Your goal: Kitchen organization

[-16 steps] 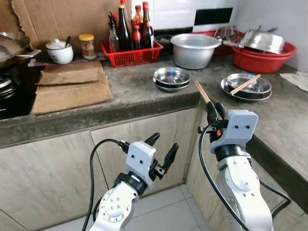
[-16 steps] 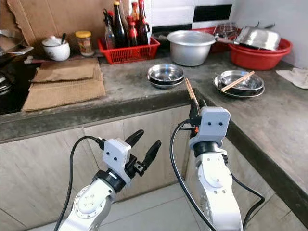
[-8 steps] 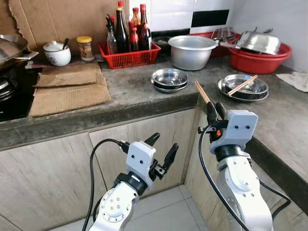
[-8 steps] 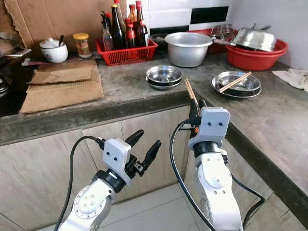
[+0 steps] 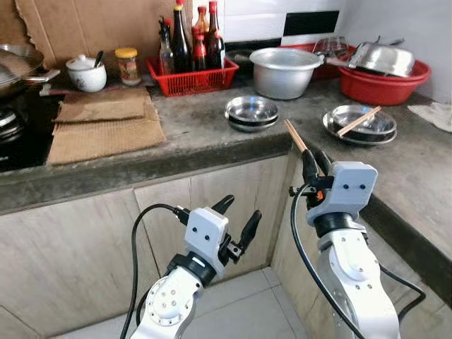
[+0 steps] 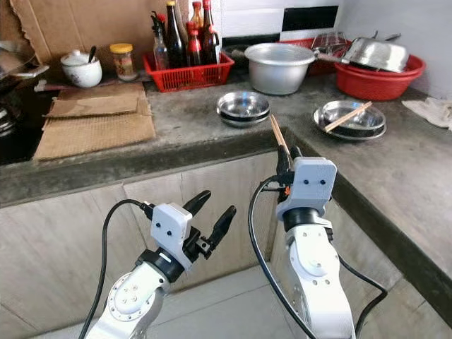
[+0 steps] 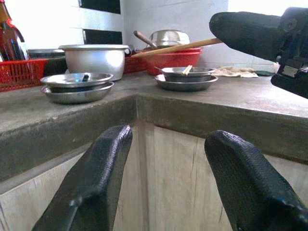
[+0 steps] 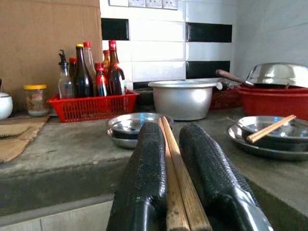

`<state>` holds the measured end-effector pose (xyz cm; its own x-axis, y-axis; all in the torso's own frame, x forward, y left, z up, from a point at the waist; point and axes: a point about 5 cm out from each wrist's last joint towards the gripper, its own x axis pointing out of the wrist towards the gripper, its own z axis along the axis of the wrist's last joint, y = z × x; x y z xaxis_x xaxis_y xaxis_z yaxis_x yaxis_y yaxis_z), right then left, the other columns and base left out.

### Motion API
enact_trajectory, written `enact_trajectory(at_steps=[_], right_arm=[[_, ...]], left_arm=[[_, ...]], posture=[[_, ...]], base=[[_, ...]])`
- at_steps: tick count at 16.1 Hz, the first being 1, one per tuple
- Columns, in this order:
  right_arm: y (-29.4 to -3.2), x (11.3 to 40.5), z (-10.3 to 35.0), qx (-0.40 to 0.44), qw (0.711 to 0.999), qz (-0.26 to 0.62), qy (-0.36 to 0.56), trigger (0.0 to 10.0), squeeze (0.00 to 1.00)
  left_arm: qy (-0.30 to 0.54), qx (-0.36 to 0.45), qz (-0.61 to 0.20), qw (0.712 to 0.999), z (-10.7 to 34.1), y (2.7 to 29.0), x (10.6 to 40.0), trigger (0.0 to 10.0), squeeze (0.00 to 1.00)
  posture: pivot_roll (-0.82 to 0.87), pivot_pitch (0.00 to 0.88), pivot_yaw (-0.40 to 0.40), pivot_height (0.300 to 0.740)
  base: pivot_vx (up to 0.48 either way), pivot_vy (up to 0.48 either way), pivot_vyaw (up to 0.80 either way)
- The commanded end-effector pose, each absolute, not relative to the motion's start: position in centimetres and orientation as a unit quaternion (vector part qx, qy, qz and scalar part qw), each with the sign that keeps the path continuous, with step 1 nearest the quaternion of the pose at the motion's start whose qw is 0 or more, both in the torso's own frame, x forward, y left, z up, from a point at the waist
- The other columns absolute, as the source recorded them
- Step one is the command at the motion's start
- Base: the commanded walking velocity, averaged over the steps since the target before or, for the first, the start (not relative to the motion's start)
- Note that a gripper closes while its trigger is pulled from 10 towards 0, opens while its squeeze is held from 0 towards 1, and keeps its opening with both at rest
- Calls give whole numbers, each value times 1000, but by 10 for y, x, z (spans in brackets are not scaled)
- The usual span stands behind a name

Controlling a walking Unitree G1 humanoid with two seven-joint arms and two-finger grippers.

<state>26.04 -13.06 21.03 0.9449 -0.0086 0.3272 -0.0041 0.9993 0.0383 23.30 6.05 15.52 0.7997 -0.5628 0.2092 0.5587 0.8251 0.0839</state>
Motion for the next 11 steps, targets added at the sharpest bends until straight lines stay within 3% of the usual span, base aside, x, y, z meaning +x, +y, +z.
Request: enact_trajectory(at_steps=[1,5,7,11], right_arm=[[-129,260,209,18,987,2,-161,10000,0],[-128,260,208,19,987,3,-157,10000,0],[-128,260,207,19,988,3,-156,10000,0],[-127,260,208,21,987,3,-157,10000,0]], left_arm=[[-108,17,-295,949,153,61,233,10000,0],[-106,16,-293,950,153,61,233,10000,0],[-105,15,-293,950,153,61,233,10000,0],[-104,14,-291,951,153,61,233,10000,0]], posture=[[0,0,-20,740],[1,0,-21,740],[0,0,-21,740],[3,0,-23,740]], base=[[0,0,0],[0,0,0],[-480,0,0],[0,0,0]])
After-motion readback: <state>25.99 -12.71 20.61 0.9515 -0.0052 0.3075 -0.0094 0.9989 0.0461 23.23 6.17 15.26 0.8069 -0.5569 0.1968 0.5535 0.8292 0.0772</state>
